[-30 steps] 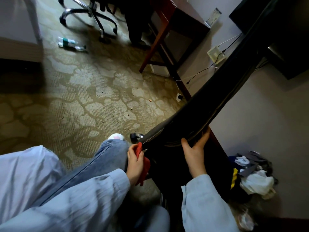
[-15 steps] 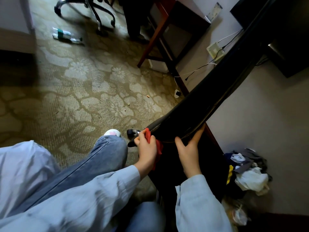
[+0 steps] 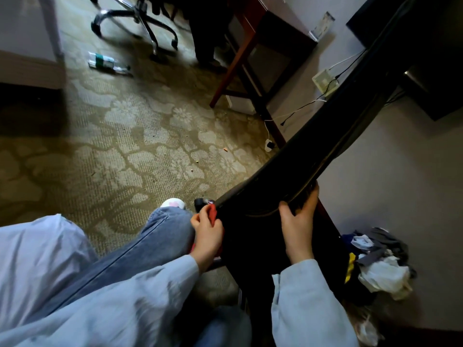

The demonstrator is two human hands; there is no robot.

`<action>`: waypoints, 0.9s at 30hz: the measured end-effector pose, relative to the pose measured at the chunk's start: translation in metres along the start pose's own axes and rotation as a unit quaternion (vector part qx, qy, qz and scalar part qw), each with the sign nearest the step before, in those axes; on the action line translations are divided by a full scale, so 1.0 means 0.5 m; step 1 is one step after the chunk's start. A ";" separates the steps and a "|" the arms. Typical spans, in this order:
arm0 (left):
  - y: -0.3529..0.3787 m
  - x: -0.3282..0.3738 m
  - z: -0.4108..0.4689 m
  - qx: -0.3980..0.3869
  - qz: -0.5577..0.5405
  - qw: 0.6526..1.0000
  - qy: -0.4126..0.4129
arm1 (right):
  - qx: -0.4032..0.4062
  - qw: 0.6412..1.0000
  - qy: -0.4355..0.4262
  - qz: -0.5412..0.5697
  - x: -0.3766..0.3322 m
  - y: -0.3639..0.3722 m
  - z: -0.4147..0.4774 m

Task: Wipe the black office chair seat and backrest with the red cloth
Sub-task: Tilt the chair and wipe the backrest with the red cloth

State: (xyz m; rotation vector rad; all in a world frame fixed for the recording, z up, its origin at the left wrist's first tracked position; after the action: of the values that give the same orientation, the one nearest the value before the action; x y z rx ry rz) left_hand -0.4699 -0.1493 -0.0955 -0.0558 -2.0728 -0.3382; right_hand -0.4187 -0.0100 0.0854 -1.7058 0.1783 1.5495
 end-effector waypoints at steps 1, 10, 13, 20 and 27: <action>0.005 -0.020 0.008 -0.008 0.018 0.999 -0.025 | 0.000 1.000 0.000 -0.001 -0.002 -0.001 0.001; 0.057 0.025 0.023 0.010 -0.025 0.997 -0.078 | 0.019 0.999 -0.014 -0.042 -0.008 0.004 -0.002; 0.068 0.070 0.016 -0.003 -0.007 0.999 -0.032 | 0.015 0.999 -0.014 -0.045 -0.004 0.012 0.004; 0.107 0.240 0.009 -0.058 0.046 0.985 0.155 | 0.005 0.999 -0.005 -0.035 0.000 0.020 0.018; 0.108 0.423 -0.040 -0.096 0.035 0.931 0.351 | -0.015 1.000 0.012 -0.008 0.009 0.023 0.055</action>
State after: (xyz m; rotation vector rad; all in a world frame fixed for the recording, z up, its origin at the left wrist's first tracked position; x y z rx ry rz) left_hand -0.5500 -0.1239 0.1067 -0.1085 -1.3213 -0.4419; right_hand -0.4455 0.0014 0.0780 -1.7444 0.1536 1.5275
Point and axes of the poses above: each hand's wrist, its own z-axis towards the middle knuckle, its own y-axis out of the palm, x = y × z, the point moved 9 cm from there along z, towards the middle knuckle, and after that the axes turned 3 degrees about -x, right-handed, at the moved point
